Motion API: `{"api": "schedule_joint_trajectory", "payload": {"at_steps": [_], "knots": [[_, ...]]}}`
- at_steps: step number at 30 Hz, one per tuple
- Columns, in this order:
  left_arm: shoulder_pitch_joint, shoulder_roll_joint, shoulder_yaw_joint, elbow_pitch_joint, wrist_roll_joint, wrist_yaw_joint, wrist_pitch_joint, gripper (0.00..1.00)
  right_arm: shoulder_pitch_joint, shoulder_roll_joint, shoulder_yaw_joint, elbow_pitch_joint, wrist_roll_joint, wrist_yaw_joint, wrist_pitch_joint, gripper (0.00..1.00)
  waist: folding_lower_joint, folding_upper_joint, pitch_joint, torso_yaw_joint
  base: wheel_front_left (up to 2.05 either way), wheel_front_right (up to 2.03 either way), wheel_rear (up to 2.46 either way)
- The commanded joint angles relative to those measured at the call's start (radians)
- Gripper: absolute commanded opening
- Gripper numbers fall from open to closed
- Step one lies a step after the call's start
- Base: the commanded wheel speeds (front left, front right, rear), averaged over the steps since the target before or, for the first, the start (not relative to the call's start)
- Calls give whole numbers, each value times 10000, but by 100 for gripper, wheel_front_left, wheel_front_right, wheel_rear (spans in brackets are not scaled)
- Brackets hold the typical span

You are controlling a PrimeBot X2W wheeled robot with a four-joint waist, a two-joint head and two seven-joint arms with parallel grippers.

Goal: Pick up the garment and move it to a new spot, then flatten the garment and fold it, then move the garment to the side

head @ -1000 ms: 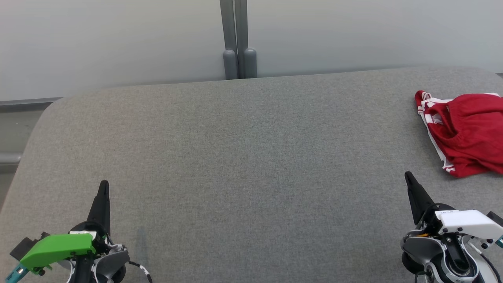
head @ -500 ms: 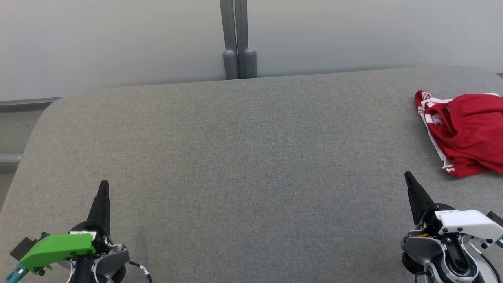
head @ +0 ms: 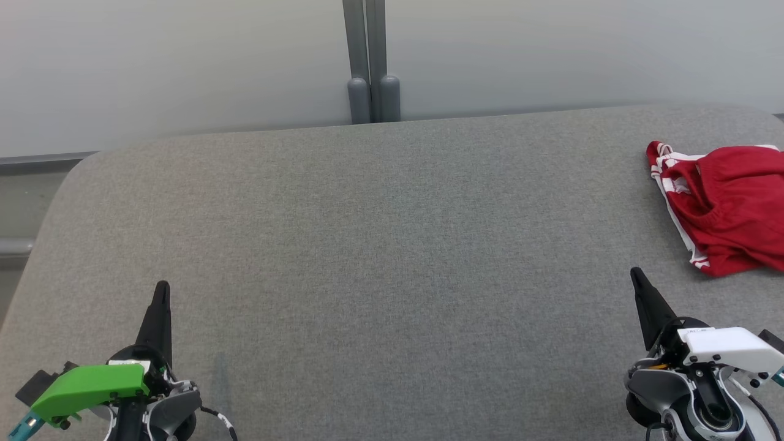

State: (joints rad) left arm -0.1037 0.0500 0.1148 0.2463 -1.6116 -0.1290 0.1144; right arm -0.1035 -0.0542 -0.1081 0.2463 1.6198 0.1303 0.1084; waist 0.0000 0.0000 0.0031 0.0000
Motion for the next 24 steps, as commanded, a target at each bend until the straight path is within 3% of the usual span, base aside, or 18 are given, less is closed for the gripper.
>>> {"api": "schedule_joint_trajectory", "payload": {"at_steps": [1,24], "knots": [[-103,4,22,-23,-26,-59,29,0,-81,-14,-29,-41,-37,7,50,0,0,0,0,0,0,0,0],[-102,4,22,-24,-26,-59,29,0,-83,2,-47,-40,-55,7,65,0,0,0,0,0,0,0,0]]}}
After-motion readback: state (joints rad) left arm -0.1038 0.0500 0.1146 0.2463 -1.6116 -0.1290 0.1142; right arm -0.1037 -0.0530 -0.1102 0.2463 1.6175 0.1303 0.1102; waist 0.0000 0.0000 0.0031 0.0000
